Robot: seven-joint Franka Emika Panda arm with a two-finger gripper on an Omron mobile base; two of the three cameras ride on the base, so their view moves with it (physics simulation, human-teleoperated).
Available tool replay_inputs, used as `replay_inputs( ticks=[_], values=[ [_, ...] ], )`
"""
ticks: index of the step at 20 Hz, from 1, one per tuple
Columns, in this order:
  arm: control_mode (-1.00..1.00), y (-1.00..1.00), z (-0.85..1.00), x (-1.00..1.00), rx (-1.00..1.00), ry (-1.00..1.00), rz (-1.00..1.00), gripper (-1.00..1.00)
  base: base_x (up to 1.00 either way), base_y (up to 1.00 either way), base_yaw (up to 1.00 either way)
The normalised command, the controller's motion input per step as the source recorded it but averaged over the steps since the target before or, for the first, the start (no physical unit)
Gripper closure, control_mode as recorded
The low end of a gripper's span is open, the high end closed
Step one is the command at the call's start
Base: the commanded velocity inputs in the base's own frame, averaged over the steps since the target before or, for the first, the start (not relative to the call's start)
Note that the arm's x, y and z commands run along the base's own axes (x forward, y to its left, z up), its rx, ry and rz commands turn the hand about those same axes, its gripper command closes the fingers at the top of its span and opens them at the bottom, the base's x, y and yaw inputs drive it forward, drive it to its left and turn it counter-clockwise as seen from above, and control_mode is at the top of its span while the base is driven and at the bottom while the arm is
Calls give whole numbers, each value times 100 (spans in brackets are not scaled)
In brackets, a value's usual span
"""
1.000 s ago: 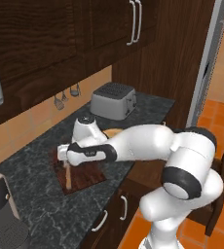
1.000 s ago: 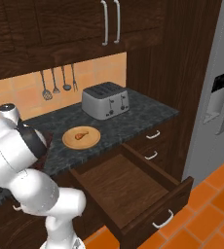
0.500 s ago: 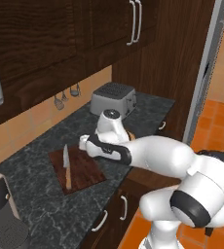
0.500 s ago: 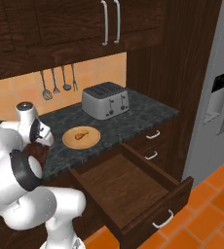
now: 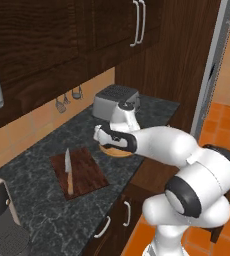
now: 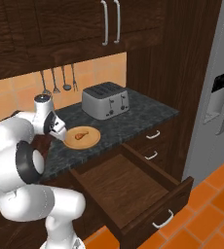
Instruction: Pick up the knife from the drawer and place it on the cutting board. Then place the meat from the plate to the cutting board.
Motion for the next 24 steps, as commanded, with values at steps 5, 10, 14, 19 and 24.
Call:
replay_inputs(
  ticks=[5,10,14,19,24],
  values=[
    [-100,-50,0,38,1,1,-1,-100,0,0,0],
    [-100,-42,0,43,1,10,0,-100,0,0,0],
    [-100,-22,-13,45,0,9,0,-100,0,0,0],
    [-100,-5,-29,42,0,3,0,-100,0,0,0],
    [-100,0,-37,40,-2,1,0,-100,0,0,0]
  ],
)
